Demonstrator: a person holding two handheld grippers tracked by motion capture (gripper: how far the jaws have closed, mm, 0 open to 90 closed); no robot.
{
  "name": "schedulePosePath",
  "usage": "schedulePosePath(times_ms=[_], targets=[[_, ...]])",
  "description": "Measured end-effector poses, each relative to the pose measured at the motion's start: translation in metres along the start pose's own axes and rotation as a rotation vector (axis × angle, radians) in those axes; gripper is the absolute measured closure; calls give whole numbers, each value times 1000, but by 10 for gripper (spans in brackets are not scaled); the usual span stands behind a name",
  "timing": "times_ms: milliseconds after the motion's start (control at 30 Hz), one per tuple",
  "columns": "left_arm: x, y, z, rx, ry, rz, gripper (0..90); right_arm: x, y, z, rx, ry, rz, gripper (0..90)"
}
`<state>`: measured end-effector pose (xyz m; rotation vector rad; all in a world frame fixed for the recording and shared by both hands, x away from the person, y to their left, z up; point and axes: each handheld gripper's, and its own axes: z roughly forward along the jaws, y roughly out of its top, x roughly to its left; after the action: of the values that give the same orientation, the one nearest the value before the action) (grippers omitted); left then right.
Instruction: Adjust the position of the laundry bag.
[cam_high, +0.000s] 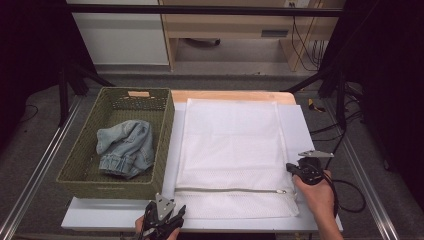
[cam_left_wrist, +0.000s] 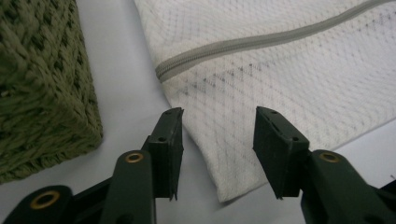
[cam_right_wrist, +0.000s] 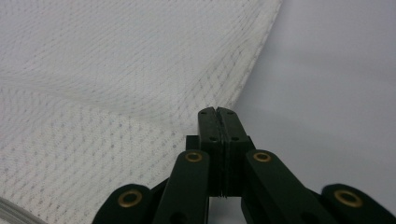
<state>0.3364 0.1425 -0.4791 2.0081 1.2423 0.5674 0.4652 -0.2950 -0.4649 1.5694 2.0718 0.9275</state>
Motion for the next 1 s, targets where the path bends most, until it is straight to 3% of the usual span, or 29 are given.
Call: schedulePosePath(times_ms=[167,233,333,433,467,600,633,700,1000], targets=[[2,0,-1,-7,1,-9,547,2,1,-2,-14,10,-8,900],[3,-1,-1,7,10,-4,556,2,1,-1,-9,14,-12,900],[3,-1,1,28,-10,-17,561,2,1,-1,-10,17,-11,900],[4,-1,1,29,-27,-26,664,2,2,-3,-17,17,-8,900],[4,-1,1,34,-21,-8,691,2,2,-3,-17,17,-9,900],[5,-1,1,34,-24,0,766,2,2,-3,-13,20,-12,900],[6,-1,1,33,-35,-2,862,2,2,-3,-13,24,-17,900],[6,-1,1,31,-49,0,892,1,2,-3,-12,23,-21,900],[1,2,2,22,-62,26,899,-2,0,-3,-5,10,-18,900]])
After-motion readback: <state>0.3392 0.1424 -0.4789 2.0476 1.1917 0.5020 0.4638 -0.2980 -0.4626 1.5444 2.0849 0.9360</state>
